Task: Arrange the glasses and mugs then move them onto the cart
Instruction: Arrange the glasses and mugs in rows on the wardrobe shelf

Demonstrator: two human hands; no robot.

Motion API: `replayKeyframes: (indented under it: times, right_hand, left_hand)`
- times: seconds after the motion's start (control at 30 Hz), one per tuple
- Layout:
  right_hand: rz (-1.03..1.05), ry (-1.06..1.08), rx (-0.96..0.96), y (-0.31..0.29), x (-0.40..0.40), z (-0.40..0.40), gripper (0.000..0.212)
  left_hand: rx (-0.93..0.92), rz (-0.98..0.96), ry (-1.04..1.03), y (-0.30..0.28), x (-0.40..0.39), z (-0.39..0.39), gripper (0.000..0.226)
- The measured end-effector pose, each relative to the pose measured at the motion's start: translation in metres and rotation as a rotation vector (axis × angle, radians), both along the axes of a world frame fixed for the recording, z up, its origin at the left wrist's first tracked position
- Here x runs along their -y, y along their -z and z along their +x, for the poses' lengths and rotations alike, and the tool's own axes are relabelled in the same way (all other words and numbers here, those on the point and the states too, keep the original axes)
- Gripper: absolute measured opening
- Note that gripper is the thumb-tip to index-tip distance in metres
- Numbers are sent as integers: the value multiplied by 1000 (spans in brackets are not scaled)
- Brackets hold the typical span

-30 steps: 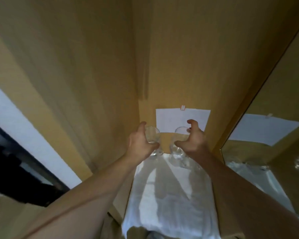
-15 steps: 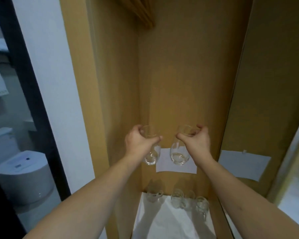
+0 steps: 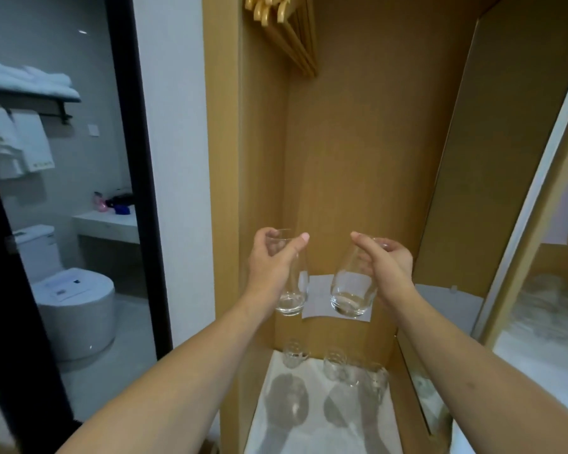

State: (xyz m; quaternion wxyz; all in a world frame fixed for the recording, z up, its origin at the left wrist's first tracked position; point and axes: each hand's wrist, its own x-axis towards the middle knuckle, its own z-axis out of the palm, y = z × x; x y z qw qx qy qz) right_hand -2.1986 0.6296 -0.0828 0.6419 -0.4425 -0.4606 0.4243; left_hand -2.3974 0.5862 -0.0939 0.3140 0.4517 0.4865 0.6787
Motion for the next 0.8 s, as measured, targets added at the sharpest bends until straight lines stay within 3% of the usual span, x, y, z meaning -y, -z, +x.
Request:
replayKeyframes:
  times: [0.1, 0.2, 0.37, 0.53, 0.8]
  right_hand:
    - [6, -59, -59, 9, 18, 2, 67]
    - [2, -7, -28, 16, 29, 8, 59]
    - [21, 71, 189, 20, 41, 32, 65]
    - [44, 101, 297, 21, 56, 89, 56]
    - [-16, 189, 228, 36, 77, 204, 53]
  left_hand:
    - [-7, -15, 15, 3, 12, 5, 57]
    - [20, -40, 58, 6, 18, 16, 66]
    - [64, -51, 168, 3, 23, 52, 64]
    - [49, -52, 227, 4, 17, 110, 64]
    - [-5, -121, 309, 20, 21, 220, 60]
